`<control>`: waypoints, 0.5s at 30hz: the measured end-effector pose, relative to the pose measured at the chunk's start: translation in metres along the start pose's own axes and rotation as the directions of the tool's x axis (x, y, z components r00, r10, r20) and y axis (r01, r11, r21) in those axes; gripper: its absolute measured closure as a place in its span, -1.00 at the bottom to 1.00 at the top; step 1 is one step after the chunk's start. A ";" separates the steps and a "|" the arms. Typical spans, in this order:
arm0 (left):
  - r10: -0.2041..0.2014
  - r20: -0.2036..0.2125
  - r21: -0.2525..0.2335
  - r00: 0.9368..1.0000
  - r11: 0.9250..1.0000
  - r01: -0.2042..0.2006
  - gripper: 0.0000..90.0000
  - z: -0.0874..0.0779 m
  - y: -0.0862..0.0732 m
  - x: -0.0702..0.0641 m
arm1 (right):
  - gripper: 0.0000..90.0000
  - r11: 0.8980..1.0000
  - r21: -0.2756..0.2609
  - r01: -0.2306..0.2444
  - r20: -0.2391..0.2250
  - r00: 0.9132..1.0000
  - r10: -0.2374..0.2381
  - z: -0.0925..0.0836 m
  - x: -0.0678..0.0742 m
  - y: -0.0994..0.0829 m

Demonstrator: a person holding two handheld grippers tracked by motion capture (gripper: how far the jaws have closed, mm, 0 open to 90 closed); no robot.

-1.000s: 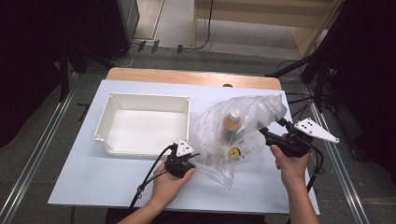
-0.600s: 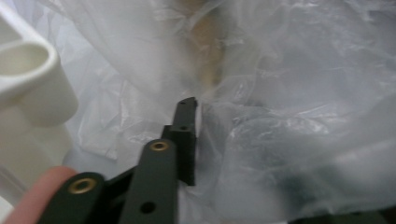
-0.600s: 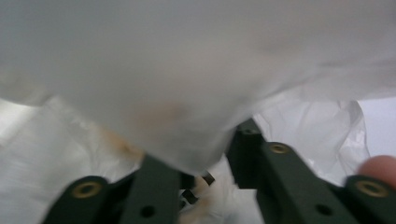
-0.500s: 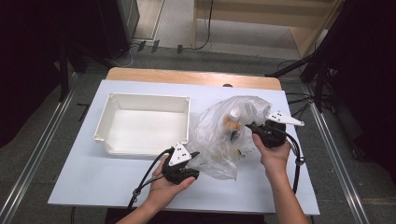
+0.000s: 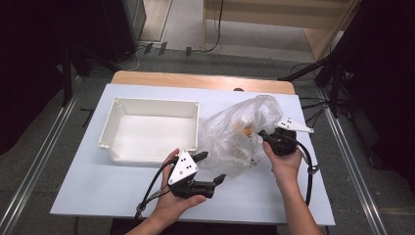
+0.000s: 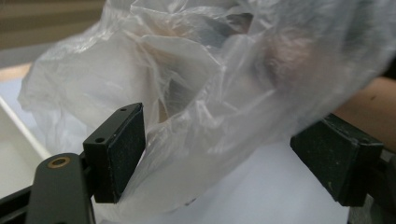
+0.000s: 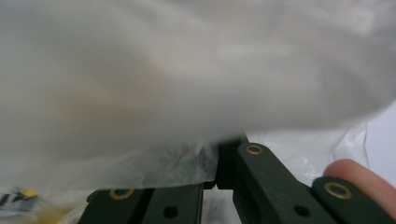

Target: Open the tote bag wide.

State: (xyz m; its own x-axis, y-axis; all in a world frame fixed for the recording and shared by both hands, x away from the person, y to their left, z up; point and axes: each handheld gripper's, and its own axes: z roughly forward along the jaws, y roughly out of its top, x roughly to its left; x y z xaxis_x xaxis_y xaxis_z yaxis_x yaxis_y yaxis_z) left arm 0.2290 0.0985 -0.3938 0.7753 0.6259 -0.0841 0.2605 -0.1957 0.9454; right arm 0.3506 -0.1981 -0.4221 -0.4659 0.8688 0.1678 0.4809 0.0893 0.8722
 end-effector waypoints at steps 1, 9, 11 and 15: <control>0.011 -0.001 -0.014 1.000 1.000 -0.011 -0.59 -0.002 0.004 -0.002 | 1.00 1.000 0.006 0.003 0.002 1.000 -0.003 0.001 0.000 -0.001; -0.008 -0.033 0.024 0.999 1.000 0.009 0.17 0.002 0.020 0.005 | 1.00 1.000 0.013 0.009 0.004 1.000 -0.010 0.001 0.001 -0.004; -0.043 0.017 0.061 0.999 0.997 0.042 0.68 0.006 0.016 0.015 | 1.00 1.000 0.002 0.002 -0.001 1.000 -0.002 -0.003 0.001 -0.004; -0.076 0.003 0.089 0.997 0.993 0.076 1.00 0.013 0.006 0.025 | 0.88 1.000 -0.027 -0.004 -0.020 1.000 0.004 -0.013 0.000 -0.003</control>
State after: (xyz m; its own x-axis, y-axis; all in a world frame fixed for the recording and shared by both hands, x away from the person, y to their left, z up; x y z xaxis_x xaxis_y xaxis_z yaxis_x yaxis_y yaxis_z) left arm 0.2576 0.1030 -0.3940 0.7550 0.6368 -0.1567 0.3686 -0.2145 0.9045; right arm 0.3398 -0.2046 -0.4187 -0.4790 0.8591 0.1804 0.4623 0.0722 0.8838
